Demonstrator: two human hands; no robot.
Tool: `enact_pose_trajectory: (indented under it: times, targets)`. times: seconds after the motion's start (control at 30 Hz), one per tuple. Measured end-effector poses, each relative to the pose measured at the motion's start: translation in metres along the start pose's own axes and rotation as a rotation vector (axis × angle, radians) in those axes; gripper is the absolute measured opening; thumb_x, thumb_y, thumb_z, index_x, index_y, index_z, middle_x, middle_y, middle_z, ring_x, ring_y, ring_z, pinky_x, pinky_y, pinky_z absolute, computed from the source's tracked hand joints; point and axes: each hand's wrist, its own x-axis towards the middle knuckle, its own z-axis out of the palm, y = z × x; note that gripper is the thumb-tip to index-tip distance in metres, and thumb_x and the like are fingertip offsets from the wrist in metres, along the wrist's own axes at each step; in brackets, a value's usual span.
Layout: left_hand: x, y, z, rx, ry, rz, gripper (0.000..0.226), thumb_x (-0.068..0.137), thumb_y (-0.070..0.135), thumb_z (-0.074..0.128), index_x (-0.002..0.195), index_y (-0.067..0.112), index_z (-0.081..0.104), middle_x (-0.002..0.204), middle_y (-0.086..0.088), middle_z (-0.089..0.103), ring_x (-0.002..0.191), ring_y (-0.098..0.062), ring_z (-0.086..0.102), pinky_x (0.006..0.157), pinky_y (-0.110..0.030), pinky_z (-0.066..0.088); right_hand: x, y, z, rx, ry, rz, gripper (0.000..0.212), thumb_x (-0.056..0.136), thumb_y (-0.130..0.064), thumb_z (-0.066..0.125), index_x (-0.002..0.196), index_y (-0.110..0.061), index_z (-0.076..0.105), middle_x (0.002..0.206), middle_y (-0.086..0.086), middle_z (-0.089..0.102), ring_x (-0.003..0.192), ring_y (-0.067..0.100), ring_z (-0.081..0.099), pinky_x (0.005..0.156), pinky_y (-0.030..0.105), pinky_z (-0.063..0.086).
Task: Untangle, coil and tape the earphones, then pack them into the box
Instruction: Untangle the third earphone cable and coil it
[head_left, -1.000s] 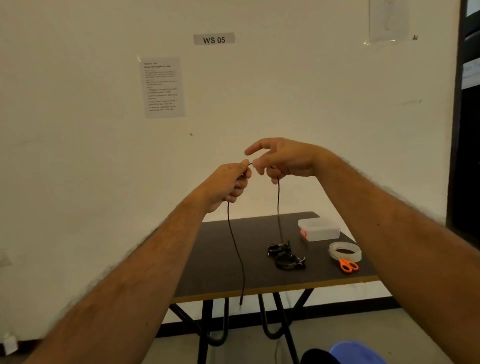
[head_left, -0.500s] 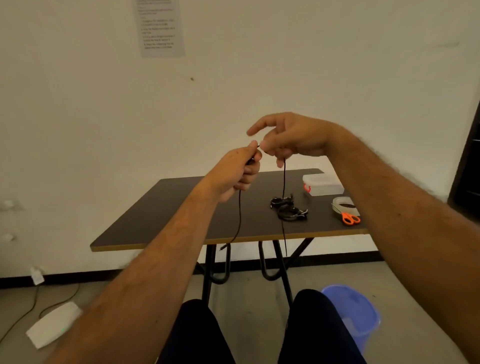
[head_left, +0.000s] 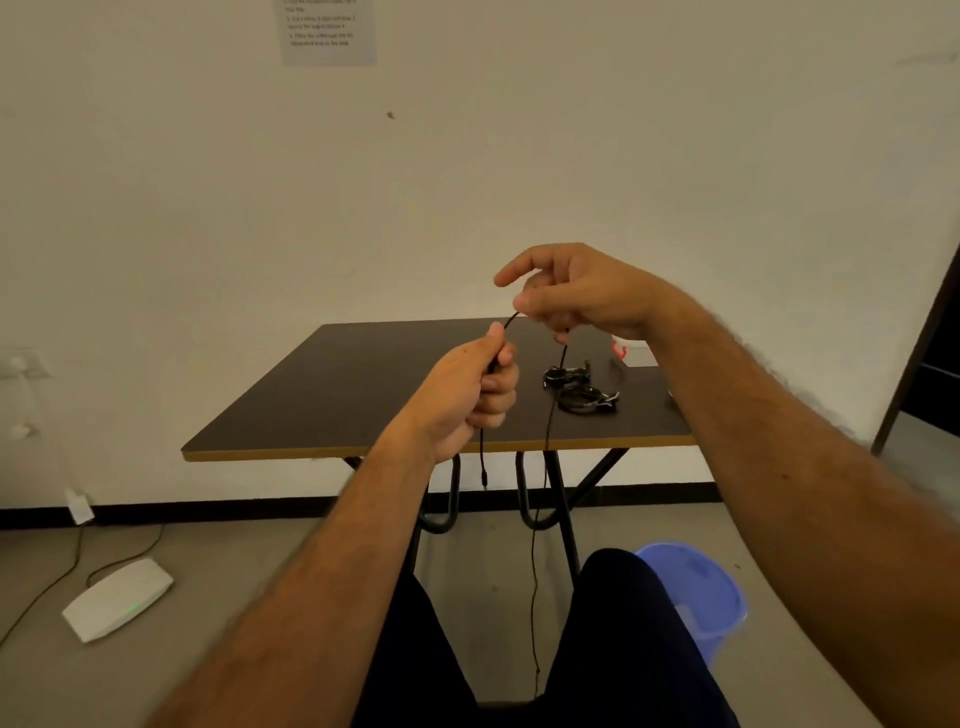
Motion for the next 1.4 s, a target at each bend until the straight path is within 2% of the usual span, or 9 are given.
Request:
enact_pose_trajectory:
  times: [0.1, 0.2, 0.37, 0.67, 1.07, 1.17, 1.27, 1.33, 1.4]
  targets:
    - [-0.001, 0.002, 0.001, 0.014, 0.005, 0.001, 0.04, 0.105, 0.044, 0.031, 0.076, 0.021, 0.044, 0.058, 0.007, 0.027, 0.047, -0.007, 0.016, 0.044, -0.022, 0.012, 0.001, 0.0, 0.006, -0.123, -0.064, -0.029, 0.018, 0.089, -0.011, 0.069, 0.104, -0.002, 0.07, 0.073, 0.013, 0.055, 0.062, 0.016, 0.047, 0.054, 0.025, 0.045]
    - [-0.003, 0.001, 0.003, -0.004, -0.001, -0.009, 0.041, 0.105, 0.046, 0.03, 0.076, 0.02, 0.044, 0.058, 0.007, 0.027, 0.047, -0.007, 0.016, 0.043, -0.021, 0.012, 0.004, -0.001, 0.012, -0.156, 0.053, -0.056, 0.008, 0.09, -0.008, 0.068, 0.092, -0.001, 0.071, 0.071, 0.004, 0.06, 0.059, 0.011, 0.048, 0.053, 0.025, 0.044]
    - [-0.011, -0.008, 0.007, -0.043, -0.02, -0.024, 0.042, 0.105, 0.046, 0.029, 0.075, 0.02, 0.044, 0.059, 0.007, 0.026, 0.048, -0.007, 0.016, 0.044, -0.022, 0.012, 0.007, 0.006, 0.017, -0.082, 0.32, -0.115, 0.006, 0.091, -0.011, 0.067, 0.086, -0.009, 0.068, 0.059, -0.01, 0.054, 0.051, 0.01, 0.044, 0.048, 0.026, 0.042]
    - [-0.03, -0.025, 0.019, -0.135, -0.035, -0.064, 0.043, 0.103, 0.047, 0.03, 0.072, 0.021, 0.042, 0.057, 0.008, 0.026, 0.046, -0.005, 0.018, 0.043, -0.021, 0.014, 0.001, 0.021, 0.042, -0.028, 0.438, -0.139, 0.008, 0.092, -0.013, 0.066, 0.085, -0.012, 0.069, 0.061, -0.017, 0.061, 0.048, 0.009, 0.046, 0.049, 0.026, 0.044]
    - [-0.042, -0.048, 0.029, -0.295, -0.072, -0.213, 0.041, 0.101, 0.049, 0.032, 0.08, 0.019, 0.052, 0.051, 0.01, 0.023, 0.042, -0.004, 0.015, 0.041, -0.019, 0.012, -0.013, 0.061, 0.085, 0.121, 0.515, -0.093, 0.009, 0.093, -0.011, 0.065, 0.084, -0.011, 0.067, 0.05, -0.013, 0.052, 0.044, 0.007, 0.045, 0.046, 0.024, 0.042]
    - [-0.045, -0.044, 0.034, -0.239, -0.069, -0.143, 0.04, 0.102, 0.048, 0.031, 0.078, 0.021, 0.049, 0.052, 0.009, 0.022, 0.046, -0.007, 0.011, 0.042, -0.022, 0.01, -0.018, 0.076, 0.1, 0.1, 0.494, -0.001, 0.02, 0.091, -0.009, 0.066, 0.074, -0.02, 0.066, 0.059, -0.015, 0.059, 0.056, 0.0, 0.053, 0.059, 0.02, 0.046]
    - [-0.045, -0.036, 0.032, -0.166, -0.021, -0.019, 0.039, 0.104, 0.045, 0.029, 0.077, 0.021, 0.046, 0.053, 0.009, 0.024, 0.043, -0.006, 0.016, 0.042, -0.024, 0.011, -0.032, 0.088, 0.12, 0.106, 0.377, 0.075, 0.033, 0.094, -0.006, 0.058, 0.063, -0.019, 0.058, 0.058, -0.011, 0.058, 0.058, 0.002, 0.053, 0.064, 0.028, 0.046]
    - [-0.044, -0.031, 0.029, -0.143, 0.021, 0.047, 0.041, 0.105, 0.044, 0.028, 0.076, 0.02, 0.045, 0.054, 0.008, 0.024, 0.044, -0.007, 0.017, 0.042, -0.024, 0.011, -0.047, 0.089, 0.135, 0.216, 0.354, 0.088, 0.024, 0.096, -0.006, 0.054, 0.072, -0.005, 0.059, 0.063, 0.006, 0.056, 0.057, 0.015, 0.05, 0.056, 0.03, 0.042]
    - [-0.043, -0.029, 0.024, -0.12, 0.066, 0.091, 0.041, 0.104, 0.043, 0.029, 0.074, 0.02, 0.044, 0.054, 0.008, 0.024, 0.044, -0.007, 0.016, 0.042, -0.024, 0.012, -0.062, 0.088, 0.151, 0.284, 0.341, 0.124, 0.02, 0.097, -0.005, 0.052, 0.078, -0.002, 0.059, 0.061, 0.009, 0.051, 0.049, 0.014, 0.042, 0.047, 0.027, 0.035]
